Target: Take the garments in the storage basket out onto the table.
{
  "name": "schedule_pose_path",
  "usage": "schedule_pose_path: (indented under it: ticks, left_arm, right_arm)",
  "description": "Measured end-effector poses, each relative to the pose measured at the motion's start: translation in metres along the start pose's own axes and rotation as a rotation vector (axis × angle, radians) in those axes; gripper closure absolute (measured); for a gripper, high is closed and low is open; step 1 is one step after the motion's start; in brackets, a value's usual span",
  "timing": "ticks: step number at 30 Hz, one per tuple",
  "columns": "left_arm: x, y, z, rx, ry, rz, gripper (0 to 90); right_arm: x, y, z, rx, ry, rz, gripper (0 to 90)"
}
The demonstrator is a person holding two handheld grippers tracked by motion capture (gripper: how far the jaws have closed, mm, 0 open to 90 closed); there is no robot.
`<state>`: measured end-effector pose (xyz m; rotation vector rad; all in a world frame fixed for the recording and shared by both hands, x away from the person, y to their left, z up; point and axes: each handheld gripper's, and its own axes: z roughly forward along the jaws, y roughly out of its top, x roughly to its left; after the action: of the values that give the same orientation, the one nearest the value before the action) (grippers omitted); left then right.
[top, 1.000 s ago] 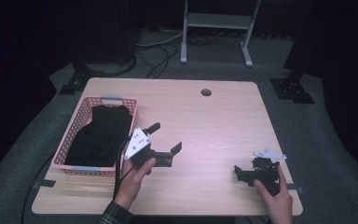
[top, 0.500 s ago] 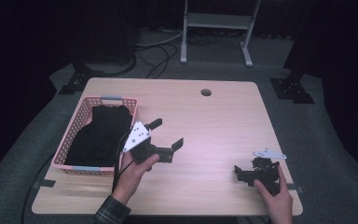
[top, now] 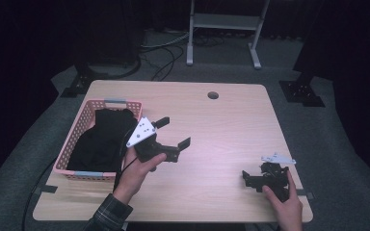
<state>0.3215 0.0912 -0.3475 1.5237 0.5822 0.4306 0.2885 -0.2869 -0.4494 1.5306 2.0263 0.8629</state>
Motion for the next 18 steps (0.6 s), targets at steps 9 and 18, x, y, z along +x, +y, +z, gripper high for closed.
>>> schedule_pose_path:
  ticks: [9, 18]
  left_arm:
    - [-0.001, 0.012, -0.007, 0.004, -0.008, 0.035, 0.0]
    - [0.002, 0.028, -0.02, -0.01, -0.009, 0.02, 0.0]
  right_arm:
    - [0.0, 0.0, 0.0, 0.0, 0.0, 0.0, 0.0]
    - [0.0, 0.0, 0.0, 0.0, 0.0, 0.0, 0.0]
